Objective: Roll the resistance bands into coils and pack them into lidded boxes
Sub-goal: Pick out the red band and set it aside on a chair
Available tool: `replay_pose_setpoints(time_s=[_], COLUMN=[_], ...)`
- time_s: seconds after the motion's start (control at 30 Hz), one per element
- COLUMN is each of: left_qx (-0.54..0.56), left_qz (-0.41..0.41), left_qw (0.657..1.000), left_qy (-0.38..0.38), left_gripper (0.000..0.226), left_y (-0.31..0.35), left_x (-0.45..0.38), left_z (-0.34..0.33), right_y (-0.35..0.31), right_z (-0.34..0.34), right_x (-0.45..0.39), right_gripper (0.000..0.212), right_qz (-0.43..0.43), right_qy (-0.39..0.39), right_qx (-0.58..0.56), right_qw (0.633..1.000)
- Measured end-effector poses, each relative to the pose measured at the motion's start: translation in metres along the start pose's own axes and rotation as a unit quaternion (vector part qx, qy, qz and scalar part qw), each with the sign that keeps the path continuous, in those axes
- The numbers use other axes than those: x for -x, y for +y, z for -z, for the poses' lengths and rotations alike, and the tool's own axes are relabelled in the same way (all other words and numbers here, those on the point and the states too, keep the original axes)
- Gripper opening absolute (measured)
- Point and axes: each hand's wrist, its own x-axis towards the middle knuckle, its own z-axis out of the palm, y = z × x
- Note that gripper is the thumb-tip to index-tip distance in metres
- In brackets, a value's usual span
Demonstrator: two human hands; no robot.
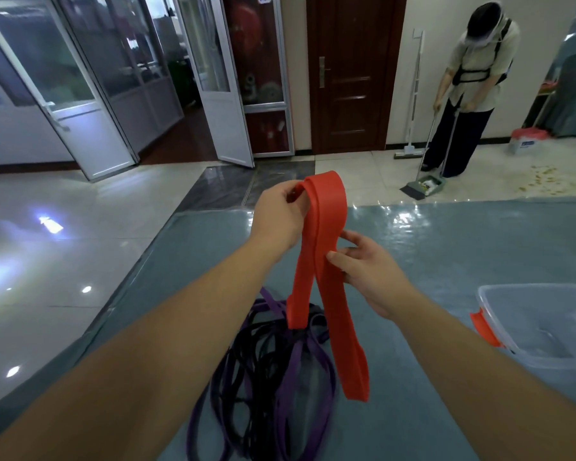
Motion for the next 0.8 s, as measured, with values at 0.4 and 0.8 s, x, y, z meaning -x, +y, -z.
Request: replay_pose_setpoints(time_s=[0.4, 0.8], left_qx=[0.119, 0.11], left_qz=[0.102, 0.254], left_qw=[0.986, 0.947], left_qy=[-0.061, -0.162], left_gripper=[0.018, 0.039], left_y=[0.031, -0.026], left_x=[0.024, 0.09], left_z=[-0.015, -0.04], right_y=[-0.005, -0.022], right_z=[0.025, 0.034], right_x=[0.02, 0.028], right_gripper=[0.017, 0.009], right_qz=[0.031, -0.043], right_qy=[0.0, 0.084], right_qx=[0.064, -0.155], right_qw=[0.997, 0.983])
